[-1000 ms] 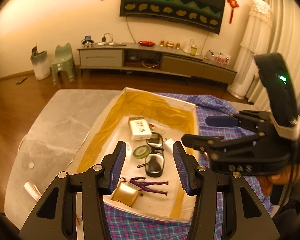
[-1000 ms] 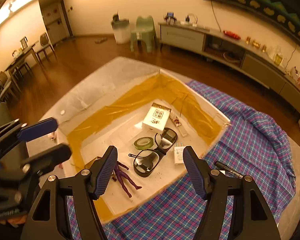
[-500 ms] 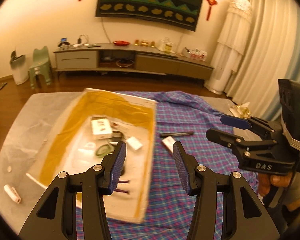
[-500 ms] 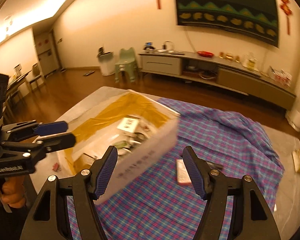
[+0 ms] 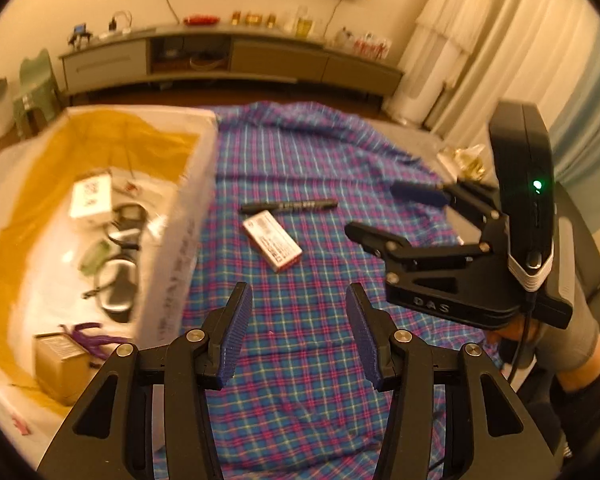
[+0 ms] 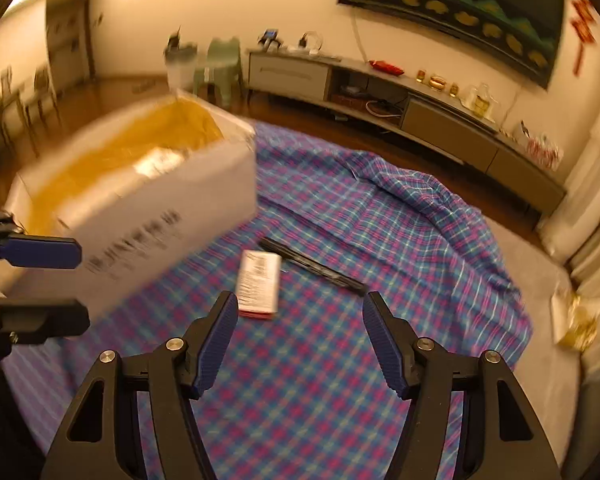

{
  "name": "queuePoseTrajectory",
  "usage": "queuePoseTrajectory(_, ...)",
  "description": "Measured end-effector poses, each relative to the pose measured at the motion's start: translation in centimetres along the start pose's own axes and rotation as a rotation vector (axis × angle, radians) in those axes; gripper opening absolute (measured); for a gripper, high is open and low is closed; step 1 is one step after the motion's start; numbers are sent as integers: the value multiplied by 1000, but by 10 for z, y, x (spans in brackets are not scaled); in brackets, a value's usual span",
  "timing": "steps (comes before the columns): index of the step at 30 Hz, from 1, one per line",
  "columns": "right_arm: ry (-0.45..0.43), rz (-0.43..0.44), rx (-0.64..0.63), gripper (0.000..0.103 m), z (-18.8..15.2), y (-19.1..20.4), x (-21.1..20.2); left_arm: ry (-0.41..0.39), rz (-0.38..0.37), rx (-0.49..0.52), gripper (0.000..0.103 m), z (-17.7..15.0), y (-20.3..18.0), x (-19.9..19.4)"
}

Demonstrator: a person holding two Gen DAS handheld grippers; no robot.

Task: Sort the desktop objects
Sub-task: 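Move both open tools back over the plaid cloth toward the staples box and marker, then grasp the white staples box with the left tool while the right tool grasps the black marker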

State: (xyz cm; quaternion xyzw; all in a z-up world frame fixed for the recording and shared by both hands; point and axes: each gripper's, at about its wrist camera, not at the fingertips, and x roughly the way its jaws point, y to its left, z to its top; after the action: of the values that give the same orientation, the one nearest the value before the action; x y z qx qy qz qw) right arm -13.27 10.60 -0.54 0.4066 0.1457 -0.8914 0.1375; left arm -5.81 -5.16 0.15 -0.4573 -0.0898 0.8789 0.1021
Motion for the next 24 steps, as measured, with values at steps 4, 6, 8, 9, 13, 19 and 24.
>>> queuePoseTrajectory(4,59,-13,-76,66,5,-16,41,48,22,-42,52,14,-1,39)
queuePoseTrajectory(6,72,-12,-108,66,7,-20,54,61,35,-73,52,20,3,53)
queuePoseTrajectory(8,96,9,-153,66,10,-22,71,67,37,-90,52,25,8,64)
queuePoseTrajectory(9,108,17,-176,66,11,-24,80,77,47,-99,52,26,9,72)
queuePoseTrajectory(13,132,52,-233,66,15,-27,105,95,64,-113,52,30,10,93)
queuePoseTrajectory(19,131,101,-275,66,19,-27,129,108,122,-144,52,38,9,125)
queuePoseTrajectory(24,148,152,-220,49,12,-37,143,115,165,-157,52,41,11,142)
